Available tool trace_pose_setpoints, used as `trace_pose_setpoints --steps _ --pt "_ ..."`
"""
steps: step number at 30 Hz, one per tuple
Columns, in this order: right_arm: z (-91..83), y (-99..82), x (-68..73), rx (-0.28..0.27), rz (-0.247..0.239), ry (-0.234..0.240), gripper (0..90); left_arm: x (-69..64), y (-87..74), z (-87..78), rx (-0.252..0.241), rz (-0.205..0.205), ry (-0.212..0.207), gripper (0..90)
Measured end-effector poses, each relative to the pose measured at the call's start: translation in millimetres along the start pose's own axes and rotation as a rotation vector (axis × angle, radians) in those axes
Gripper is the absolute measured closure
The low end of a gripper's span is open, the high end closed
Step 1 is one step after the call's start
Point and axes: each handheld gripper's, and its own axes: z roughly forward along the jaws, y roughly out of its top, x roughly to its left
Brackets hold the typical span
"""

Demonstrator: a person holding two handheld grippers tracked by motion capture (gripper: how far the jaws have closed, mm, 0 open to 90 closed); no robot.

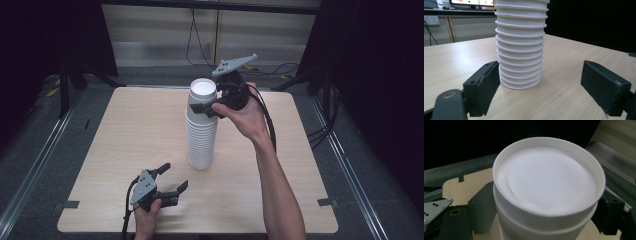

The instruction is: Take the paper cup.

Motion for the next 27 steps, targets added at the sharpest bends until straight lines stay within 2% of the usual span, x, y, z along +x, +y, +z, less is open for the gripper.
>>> trace_pose_setpoints --steps 11,21,22,24,27 --pt "-0.7 1.8 -1.7 0.009 0.003 0.008 19.8 -0.1 0.0 0.1 0.001 0.001 0.0 15.7" --pt "0.3 2.6 -2.4 -0.004 0.005 0.012 20.2 0.3 0.1 -0.1 0.001 0.001 0.002 15.7" --pt "-0.2 2.7 -2.6 -0.011 0.004 0.011 20.5 0.3 0.1 -0.1 0.001 0.001 0.002 15.7" --pt "-5.9 4.7 -2.8 -0.071 0.021 0.018 20.7 0.3 0.0 0.0 0.0 0.001 0.001 15.7" --pt "-11.6 10.2 -3.5 -0.07 0.016 0.015 20.9 0.2 0.1 -0.1 0.001 0.001 0.001 15.7"
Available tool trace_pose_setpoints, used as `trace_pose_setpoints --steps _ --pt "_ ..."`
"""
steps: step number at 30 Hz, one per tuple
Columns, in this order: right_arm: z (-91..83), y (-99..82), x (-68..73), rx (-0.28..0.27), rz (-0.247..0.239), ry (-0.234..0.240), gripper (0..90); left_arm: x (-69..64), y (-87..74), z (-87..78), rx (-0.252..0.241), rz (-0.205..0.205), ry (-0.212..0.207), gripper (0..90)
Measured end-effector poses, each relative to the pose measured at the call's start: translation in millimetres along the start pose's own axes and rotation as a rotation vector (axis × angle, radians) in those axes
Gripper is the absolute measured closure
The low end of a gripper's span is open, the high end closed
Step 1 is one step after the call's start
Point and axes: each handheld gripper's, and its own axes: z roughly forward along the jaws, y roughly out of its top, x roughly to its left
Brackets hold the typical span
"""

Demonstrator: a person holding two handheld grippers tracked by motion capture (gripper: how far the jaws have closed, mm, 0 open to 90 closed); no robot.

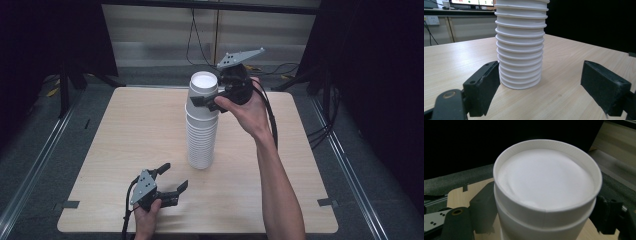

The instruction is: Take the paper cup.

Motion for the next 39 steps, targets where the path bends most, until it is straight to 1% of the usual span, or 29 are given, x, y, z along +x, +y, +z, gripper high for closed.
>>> trace_pose_setpoints --steps 3,5,8,12,13,19,23,25,26,30,34,36,39 --pt "-3.4 0.6 -0.9 -0.018 0.01 0.0 21.1 0.0 0.0 0.0 0.0 0.0 0.001 15.7" --pt "-5.0 0.6 -1.1 -0.031 0.014 0.01 21.3 -0.2 0.0 0.0 0.0 -0.001 -0.003 15.7" --pt "-5.7 0.6 -0.9 -0.039 0.015 0.009 21.4 0.2 0.0 0.2 0.0 0.0 0.002 15.7" --pt "-9.6 0.6 -2.4 -0.085 0.026 0.017 21.7 0.0 0.0 0.0 0.0 0.0 -0.001 15.6" --pt "-10.7 0.6 -2.1 -0.097 0.026 0.015 21.8 0.1 0.0 0.0 -0.001 0.0 -0.001 15.7" --pt "-14.5 1.5 -0.1 -0.119 0.019 0.019 21.9 0.2 0.0 0.1 0.0 -0.001 0.003 15.7" --pt "-17.5 1.8 -0.3 -0.154 0.021 0.021 22.0 0.2 0.0 0.1 0.0 -0.004 0.005 15.6" --pt "-18.2 1.9 -0.3 -0.158 0.021 0.018 22.0 0.1 0.0 0.2 -0.001 -0.005 0.005 15.6" --pt "-20.2 1.8 -0.4 -0.178 0.023 0.016 22.1 0.3 0.0 -0.1 0.002 -0.001 0.004 15.6" --pt "-23.9 1.0 -0.7 -0.219 0.026 0.023 22.2 0.4 0.0 -0.1 0.001 -0.001 0.002 15.6" --pt "-27.1 0.7 0.1 -0.25 0.025 0.017 22.2 0.3 0.0 -0.2 0.002 -0.001 0.002 15.6" --pt "-29.6 0.2 0.2 -0.278 0.027 0.013 22.3 0.4 0.0 -0.2 0.001 -0.001 0.002 15.6" --pt "-31.2 -0.3 -0.2 -0.294 0.033 0.017 22.3 0.2 0.0 -0.1 0.002 -0.001 0.006 15.6"
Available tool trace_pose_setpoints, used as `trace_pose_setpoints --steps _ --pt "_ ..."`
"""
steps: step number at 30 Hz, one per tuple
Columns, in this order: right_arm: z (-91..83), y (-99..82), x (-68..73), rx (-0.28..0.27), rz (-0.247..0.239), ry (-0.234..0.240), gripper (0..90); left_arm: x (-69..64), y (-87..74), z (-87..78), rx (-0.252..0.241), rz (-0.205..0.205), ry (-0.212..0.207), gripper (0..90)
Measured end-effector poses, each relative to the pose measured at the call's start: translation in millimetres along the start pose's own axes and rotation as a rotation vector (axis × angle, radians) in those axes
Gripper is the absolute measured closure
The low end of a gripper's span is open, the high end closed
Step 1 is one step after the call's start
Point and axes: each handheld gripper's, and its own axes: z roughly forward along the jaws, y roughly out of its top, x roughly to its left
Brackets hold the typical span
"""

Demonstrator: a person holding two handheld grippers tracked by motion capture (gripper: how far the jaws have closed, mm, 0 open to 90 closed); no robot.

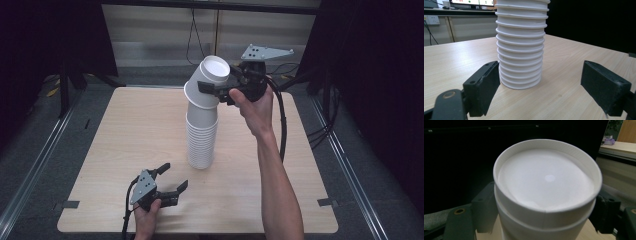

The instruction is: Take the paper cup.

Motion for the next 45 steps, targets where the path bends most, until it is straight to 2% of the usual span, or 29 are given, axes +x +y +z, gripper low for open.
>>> trace_pose_setpoints --steps 11,18,27,31,34,36,45 --pt "-10.9 -4.9 -3.5 -0.114 0.023 -0.011 22.5 -0.2 0.0 0.3 -0.004 -0.007 -0.001 15.8" --pt "-20.9 -8.8 -5.4 -0.155 0.042 -0.015 22.5 0.1 0.1 0.3 -0.002 -0.004 -0.001 15.7" --pt "-35.0 -13.0 -4.5 -0.161 0.042 -0.03 22.5 0.2 0.1 0.3 -0.001 -0.004 -0.002 15.6" --pt "-46.1 -15.7 -0.9 -0.166 0.039 -0.039 22.5 4.1 0.1 -0.2 -0.001 -0.025 -0.005 15.4" --pt "-55.3 -17.9 -0.3 -0.174 0.04 -0.047 22.5 3.2 0.1 0.3 -0.003 -0.027 -0.001 15.4" --pt "-60.6 -19.6 -0.1 -0.17 0.039 -0.054 22.5 3.6 0.4 0.4 -0.001 -0.015 -0.002 15.4" --pt "-78.7 -34.0 7.4 -0.138 0.033 -0.085 22.5 2.8 0.2 0.1 0.002 -0.015 0.001 15.4"
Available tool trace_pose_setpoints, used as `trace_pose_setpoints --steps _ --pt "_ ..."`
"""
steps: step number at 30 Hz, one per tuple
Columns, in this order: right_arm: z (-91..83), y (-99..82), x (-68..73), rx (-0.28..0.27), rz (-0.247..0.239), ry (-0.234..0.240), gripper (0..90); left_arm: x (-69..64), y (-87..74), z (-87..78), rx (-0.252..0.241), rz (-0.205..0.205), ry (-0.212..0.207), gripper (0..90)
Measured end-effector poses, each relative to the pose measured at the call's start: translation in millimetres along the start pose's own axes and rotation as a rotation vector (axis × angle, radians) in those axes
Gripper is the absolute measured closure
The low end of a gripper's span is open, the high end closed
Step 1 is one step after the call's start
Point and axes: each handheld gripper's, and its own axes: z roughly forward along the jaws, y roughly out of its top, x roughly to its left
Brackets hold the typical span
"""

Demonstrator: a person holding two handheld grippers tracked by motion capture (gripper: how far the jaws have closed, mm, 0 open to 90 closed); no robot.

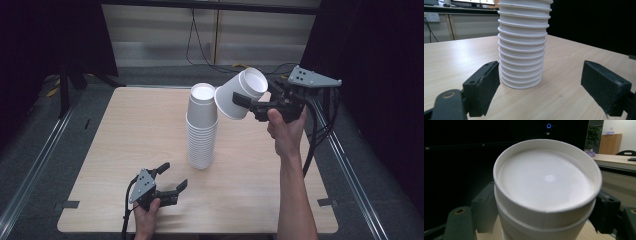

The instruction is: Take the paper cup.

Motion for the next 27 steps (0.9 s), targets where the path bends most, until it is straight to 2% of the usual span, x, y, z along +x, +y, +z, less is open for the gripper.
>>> trace_pose_setpoints --steps 6,8,9,13,15,19,22,26,27 --pt "-9.0 -15.2 4.4 0.017 0.005 -0.01 22.4 0.2 0.2 0.6 0.001 0.002 -0.008 15.6" --pt "-11.6 -19.4 4.7 0.02 0.014 -0.01 22.4 -2.0 0.1 1.8 -0.002 -0.013 -0.005 15.6" --pt "-13.3 -22.5 4.8 0.021 0.018 -0.01 22.4 -1.0 0.4 1.4 0.009 0.008 -0.011 15.6" --pt "-17.2 -29.8 5.7 0.038 0.022 -0.013 22.5 -3.5 0.5 2.5 0.008 0.018 -0.013 15.7" --pt "-19.7 -37.1 6.6 0.043 0.029 -0.011 22.5 -3.2 0.3 2.5 0.003 0.01 -0.047 15.7" --pt "-18.4 -46.4 8.8 0.063 0.029 -0.006 22.5 -3.6 0.5 3.0 0.009 0.011 -0.048 15.8" --pt "-17.3 -51.2 9.6 0.067 0.034 -0.005 22.5 -2.6 1.1 3.8 0.024 0.011 -0.064 16.0" --pt "-16.4 -65.8 12.6 0.086 0.039 0.011 22.5 1.2 1.6 7.5 0.028 -0.045 -0.129 15.7" --pt "-15.6 -69.7 13.6 0.092 0.044 0.013 22.5 1.9 2.0 7.8 0.039 -0.034 -0.132 15.8"
